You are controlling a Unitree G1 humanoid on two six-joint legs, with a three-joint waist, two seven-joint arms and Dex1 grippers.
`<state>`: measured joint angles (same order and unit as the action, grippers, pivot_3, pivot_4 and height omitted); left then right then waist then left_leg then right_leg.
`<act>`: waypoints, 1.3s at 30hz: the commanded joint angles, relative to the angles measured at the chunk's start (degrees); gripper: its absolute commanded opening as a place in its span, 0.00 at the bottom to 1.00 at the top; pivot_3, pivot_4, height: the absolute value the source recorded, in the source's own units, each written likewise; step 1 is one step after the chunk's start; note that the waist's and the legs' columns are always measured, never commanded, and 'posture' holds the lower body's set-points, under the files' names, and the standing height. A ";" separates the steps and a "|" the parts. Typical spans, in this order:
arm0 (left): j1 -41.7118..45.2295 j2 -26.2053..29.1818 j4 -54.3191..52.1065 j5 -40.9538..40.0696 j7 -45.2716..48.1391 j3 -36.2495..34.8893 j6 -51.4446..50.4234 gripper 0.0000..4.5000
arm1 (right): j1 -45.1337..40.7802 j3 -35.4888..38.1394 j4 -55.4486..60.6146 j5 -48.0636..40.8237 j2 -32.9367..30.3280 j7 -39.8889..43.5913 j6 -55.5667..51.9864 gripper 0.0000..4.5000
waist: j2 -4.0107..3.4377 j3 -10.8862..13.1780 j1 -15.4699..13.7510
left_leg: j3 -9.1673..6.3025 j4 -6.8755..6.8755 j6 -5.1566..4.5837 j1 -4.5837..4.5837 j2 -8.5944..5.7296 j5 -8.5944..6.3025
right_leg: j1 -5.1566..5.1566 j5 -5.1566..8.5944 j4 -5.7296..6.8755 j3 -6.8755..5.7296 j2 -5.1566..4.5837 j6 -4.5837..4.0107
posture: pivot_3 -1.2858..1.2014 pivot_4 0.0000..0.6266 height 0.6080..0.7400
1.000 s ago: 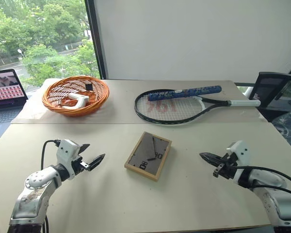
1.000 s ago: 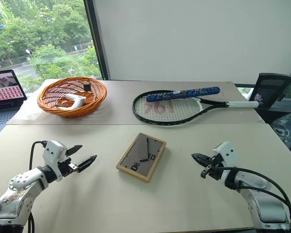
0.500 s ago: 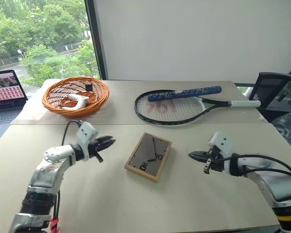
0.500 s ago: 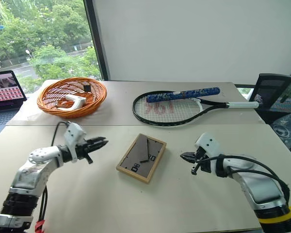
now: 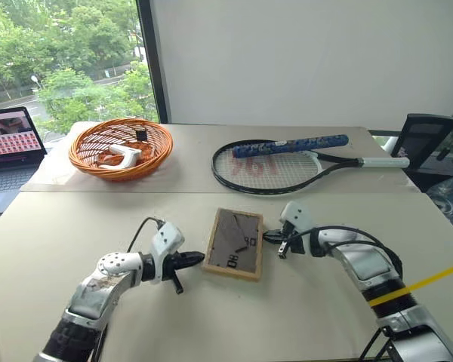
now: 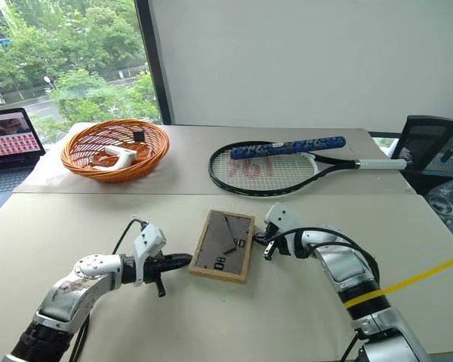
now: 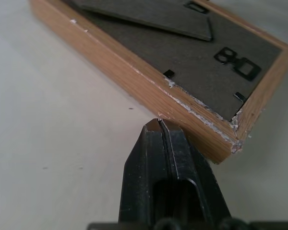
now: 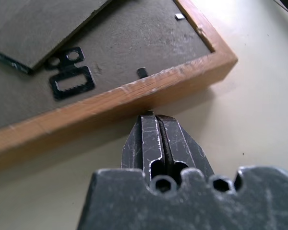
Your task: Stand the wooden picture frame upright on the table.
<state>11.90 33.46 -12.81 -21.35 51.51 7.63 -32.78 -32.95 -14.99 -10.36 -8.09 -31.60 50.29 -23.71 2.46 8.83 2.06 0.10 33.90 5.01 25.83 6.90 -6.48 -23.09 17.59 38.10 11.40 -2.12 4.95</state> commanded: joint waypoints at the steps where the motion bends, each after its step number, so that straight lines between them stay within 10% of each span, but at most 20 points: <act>1: -0.74 0.60 -3.63 -0.87 -0.87 -0.84 -1.22 0.01 | -0.62 -0.27 0.61 0.00 0.62 2.29 0.80 0.00 | 0.00 0.00 0.01 | -0.01 0.00 0.00 -0.01 0.00 0.00 | 0.02 0.00 0.00 0.00 0.00 0.00 | 0.52 0.24 0.89; 31: 0.82 0.12 1.32 1.31 -5.74 -3.78 -0.24 0.01 | 9.61 0.71 19.31 -2.42 -9.26 7.67 -14.33 0.00 | 0.04 -0.06 -1.24 | -0.06 0.03 0.01 -0.10 -0.01 -0.01 | 0.09 0.03 -0.03 -0.05 -0.02 -0.02 | 0.52 0.24 0.89; 36: 6.01 -2.55 2.29 -10.88 -14.10 -17.45 -20.47 0.01 | 9.99 7.88 17.63 -4.41 -13.09 10.21 -5.10 0.00 | 0.09 -0.03 -1.67 | -0.07 0.07 0.00 -0.04 -0.01 0.00 | 0.08 0.03 -0.04 -0.06 -0.03 -0.01 | 0.52 0.24 0.89; 39: 11.51 -2.45 3.20 -26.35 -13.76 -27.09 -40.81 0.21 | 9.98 10.87 17.93 -5.88 -14.99 12.32 -0.93 0.00 | 0.08 -0.02 -1.59 | -0.09 0.15 0.00 0.13 -0.01 0.00 | -0.05 0.03 -0.01 -0.09 -0.04 0.02 | 0.52 0.24 0.89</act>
<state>20.69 31.04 -8.23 -38.50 37.78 -14.25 -62.88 -22.33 -7.23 6.18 -12.45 -45.72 61.13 -28.24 2.54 8.81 0.48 -0.01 34.03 5.01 25.97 6.89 -6.48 -23.14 17.62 38.08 11.29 -2.15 4.99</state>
